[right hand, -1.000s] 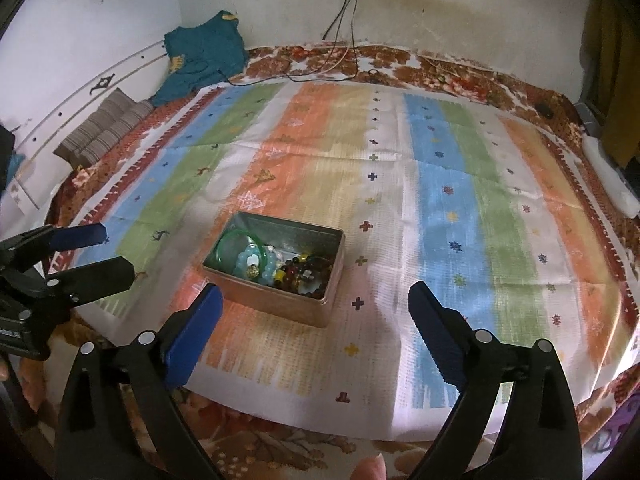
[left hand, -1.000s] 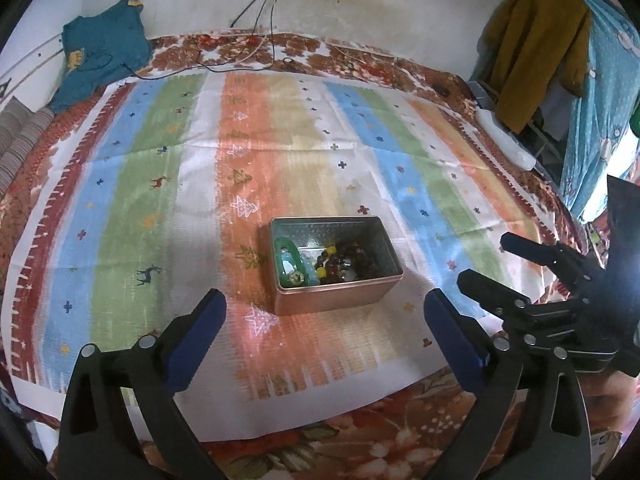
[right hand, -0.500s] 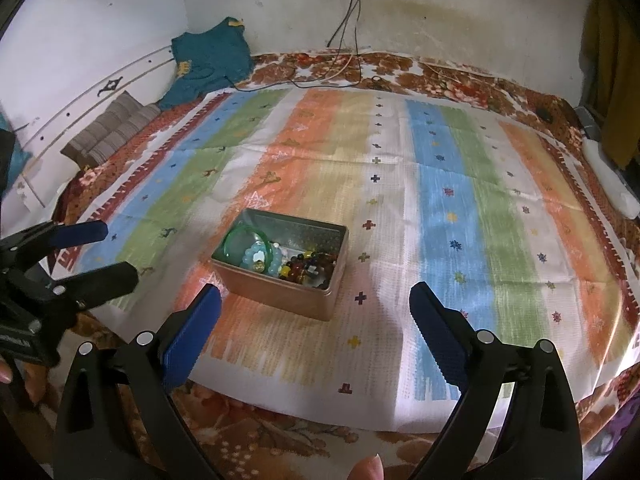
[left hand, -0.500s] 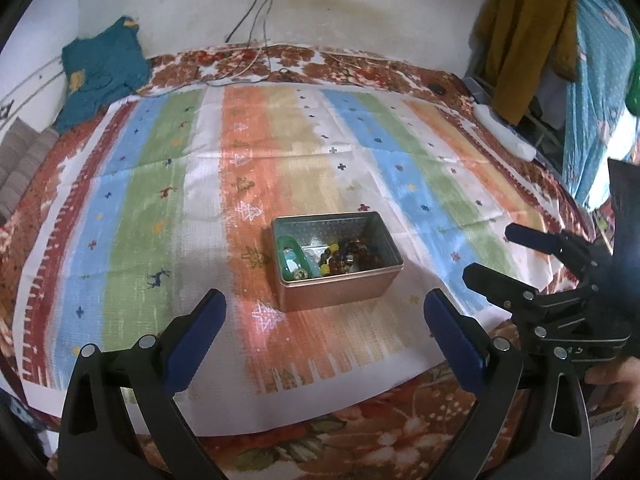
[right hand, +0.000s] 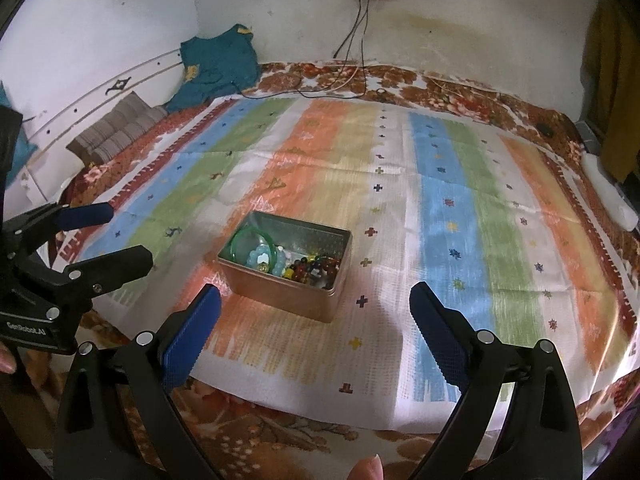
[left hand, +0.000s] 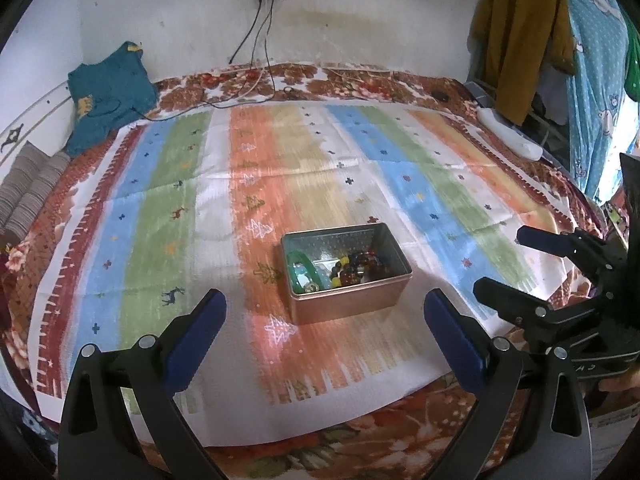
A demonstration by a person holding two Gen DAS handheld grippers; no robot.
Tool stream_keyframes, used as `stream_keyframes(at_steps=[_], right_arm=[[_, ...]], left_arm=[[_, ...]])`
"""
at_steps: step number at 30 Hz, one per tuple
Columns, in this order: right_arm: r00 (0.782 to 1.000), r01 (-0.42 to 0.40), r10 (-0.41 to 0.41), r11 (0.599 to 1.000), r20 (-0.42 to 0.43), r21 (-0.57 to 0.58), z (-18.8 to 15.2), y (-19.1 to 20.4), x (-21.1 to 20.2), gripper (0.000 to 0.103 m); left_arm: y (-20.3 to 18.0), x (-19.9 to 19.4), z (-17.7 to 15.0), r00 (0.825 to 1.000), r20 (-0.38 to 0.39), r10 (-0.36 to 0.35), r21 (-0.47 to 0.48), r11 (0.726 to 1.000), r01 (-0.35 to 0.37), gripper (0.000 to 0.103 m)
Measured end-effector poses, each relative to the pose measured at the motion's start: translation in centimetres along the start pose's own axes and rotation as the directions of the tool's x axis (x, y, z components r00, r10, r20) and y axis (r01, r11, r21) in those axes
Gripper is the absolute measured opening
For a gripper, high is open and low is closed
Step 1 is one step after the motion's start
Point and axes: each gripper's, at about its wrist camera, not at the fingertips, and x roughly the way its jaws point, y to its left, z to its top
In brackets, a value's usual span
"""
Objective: Organize jewelry
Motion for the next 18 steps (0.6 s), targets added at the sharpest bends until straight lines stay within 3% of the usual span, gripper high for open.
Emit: stream_keyframes(at_steps=[7,18], right_arm=[[1.000,0.011,-0.011,1.000,0.019,0.008,-0.2,-0.1,-0.3,0.096],[0.999,0.029,-0.029,1.000,0.035,0.003,-0.5,0.0,-0.6,0.096]], left_arm=[[0.0,0.0,-0.1,0.999,0.007,0.034,0.008,0.999,-0.034,0.097],[-0.5,-0.9,-0.5,0.998,0.060,0.029,0.032,0.999,-0.031,0.097]])
